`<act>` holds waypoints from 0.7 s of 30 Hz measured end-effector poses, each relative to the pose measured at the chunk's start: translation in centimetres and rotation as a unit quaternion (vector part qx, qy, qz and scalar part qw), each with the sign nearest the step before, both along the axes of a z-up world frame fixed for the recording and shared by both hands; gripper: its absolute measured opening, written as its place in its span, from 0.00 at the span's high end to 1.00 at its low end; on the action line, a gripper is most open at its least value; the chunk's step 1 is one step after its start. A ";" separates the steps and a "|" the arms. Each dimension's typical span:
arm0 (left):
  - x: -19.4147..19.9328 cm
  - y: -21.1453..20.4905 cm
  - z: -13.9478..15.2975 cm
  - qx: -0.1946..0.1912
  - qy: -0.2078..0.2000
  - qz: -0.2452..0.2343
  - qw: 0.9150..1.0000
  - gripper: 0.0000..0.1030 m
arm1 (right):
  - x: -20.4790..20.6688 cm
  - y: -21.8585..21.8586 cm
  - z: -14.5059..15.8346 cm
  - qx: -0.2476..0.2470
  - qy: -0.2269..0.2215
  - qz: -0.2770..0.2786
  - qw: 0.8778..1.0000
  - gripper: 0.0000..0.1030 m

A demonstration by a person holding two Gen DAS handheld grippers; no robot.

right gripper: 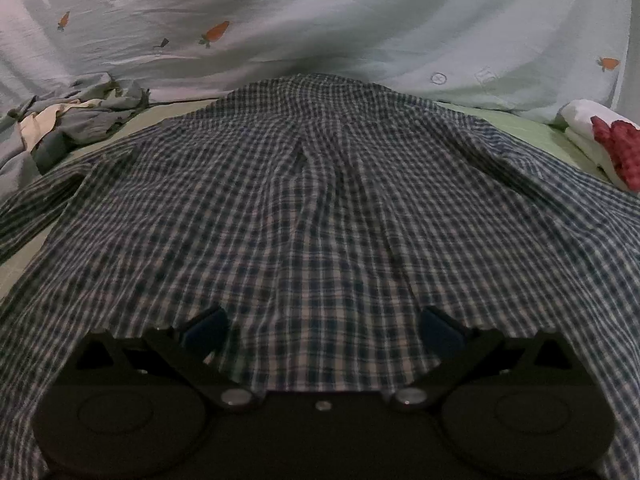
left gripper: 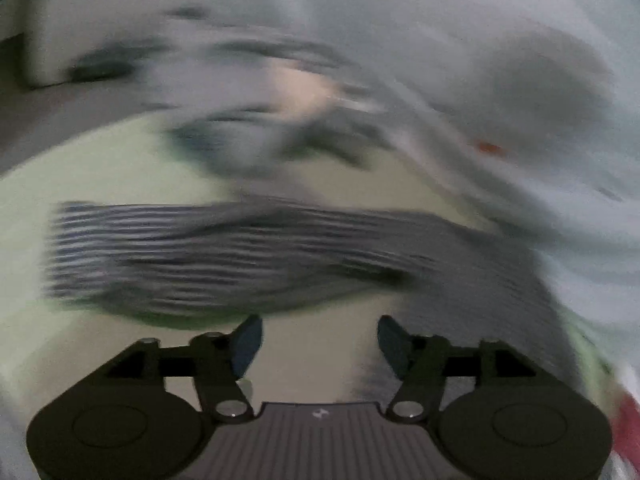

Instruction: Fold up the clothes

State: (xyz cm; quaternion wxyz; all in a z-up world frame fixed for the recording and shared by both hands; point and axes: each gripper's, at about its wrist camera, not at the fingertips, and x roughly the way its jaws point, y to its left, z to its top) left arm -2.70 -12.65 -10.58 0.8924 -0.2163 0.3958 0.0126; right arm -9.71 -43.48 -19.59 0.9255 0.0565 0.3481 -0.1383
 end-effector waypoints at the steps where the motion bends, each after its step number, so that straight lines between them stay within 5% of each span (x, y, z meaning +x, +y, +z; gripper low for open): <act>1: -0.1 1.4 -0.6 0.003 0.009 0.031 0.999 0.28 | -0.1 0.0 0.0 0.000 -0.001 0.001 1.000 0.00; 8: -0.7 10.2 -4.2 -0.103 0.055 0.200 0.973 0.23 | 0.0 0.0 0.0 -0.004 -0.006 0.003 1.000 0.00; 15: 1.8 12.2 -4.4 -0.115 0.020 0.233 0.965 0.16 | -0.1 0.1 0.0 -0.005 -0.007 0.002 1.000 0.00; 17: 2.8 11.9 -4.6 -0.125 0.026 0.219 0.967 0.45 | -0.1 0.2 0.0 -0.005 -0.007 0.000 1.000 0.00; 19: 3.7 11.4 -4.9 -0.152 0.037 0.192 0.969 0.99 | 0.0 0.2 0.0 -0.005 -0.007 0.000 1.000 0.00; 21: 4.6 10.8 -5.1 -0.176 0.045 0.162 0.970 1.00 | 0.0 0.2 0.0 -0.005 -0.007 -0.001 1.000 0.00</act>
